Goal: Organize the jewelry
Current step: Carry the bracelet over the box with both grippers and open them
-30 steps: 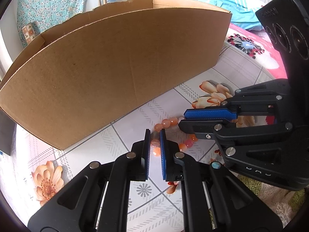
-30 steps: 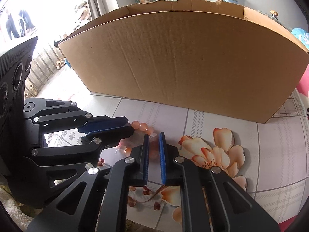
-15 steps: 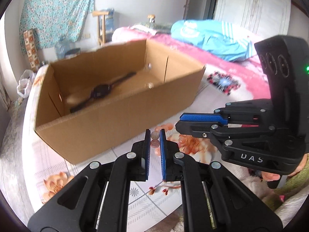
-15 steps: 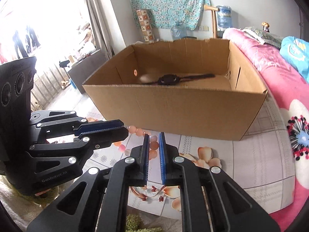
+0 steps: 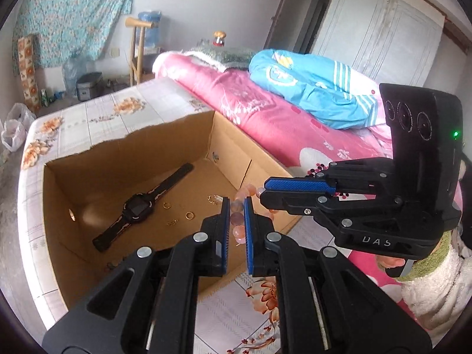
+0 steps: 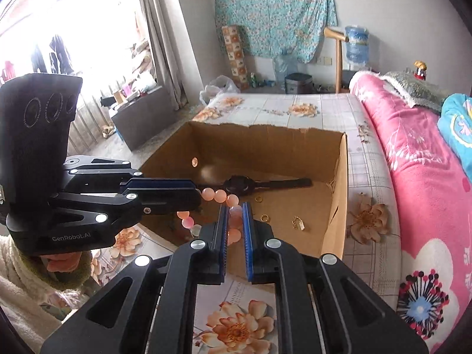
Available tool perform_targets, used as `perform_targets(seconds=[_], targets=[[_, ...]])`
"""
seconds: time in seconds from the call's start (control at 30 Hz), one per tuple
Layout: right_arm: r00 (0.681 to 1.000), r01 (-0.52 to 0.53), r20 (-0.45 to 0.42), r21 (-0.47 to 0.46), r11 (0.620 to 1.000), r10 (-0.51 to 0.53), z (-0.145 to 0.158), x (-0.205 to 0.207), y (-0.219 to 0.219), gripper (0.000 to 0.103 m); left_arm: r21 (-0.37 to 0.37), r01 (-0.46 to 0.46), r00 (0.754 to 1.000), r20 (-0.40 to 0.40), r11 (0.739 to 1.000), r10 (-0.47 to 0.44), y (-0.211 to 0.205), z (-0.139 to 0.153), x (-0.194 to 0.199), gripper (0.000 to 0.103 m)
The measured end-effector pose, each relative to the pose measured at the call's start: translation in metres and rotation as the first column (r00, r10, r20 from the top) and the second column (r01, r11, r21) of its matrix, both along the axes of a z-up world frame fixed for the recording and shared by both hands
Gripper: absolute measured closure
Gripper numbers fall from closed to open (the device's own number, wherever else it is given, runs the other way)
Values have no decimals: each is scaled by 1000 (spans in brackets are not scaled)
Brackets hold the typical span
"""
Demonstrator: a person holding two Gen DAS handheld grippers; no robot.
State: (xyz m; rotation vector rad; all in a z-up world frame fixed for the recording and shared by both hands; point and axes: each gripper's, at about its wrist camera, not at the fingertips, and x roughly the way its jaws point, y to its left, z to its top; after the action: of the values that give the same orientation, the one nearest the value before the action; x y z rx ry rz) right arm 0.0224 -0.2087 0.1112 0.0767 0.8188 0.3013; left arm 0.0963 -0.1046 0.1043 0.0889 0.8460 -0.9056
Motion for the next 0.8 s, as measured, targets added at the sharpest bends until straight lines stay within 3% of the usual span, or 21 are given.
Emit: perform_targets(seconds=[0.2, 0.37, 0.5, 0.67, 0.8], targets=[[972, -59, -232, -97, 994, 35, -34, 59, -12, 93, 90, 40, 970, -241, 995, -17, -34, -50, 46, 95], [948, -163, -308, -257, 953, 79, -55, 72, 7, 93, 148, 50, 927, -376, 988, 9, -46, -79, 63, 95], [924, -250, -366, -355, 901, 113, -66, 82, 22, 93, 170, 52, 902, -431, 984, 27, -51, -87, 68, 95], [902, -295, -414, -380, 877, 124, -71, 86, 29, 91, 162, 38, 872, -488, 986, 47, -51, -96, 77, 94], [914, -262, -389, -345, 901, 117, -62, 83, 25, 84, 117, 15, 888, -458, 993, 41, -43, -85, 73, 90]])
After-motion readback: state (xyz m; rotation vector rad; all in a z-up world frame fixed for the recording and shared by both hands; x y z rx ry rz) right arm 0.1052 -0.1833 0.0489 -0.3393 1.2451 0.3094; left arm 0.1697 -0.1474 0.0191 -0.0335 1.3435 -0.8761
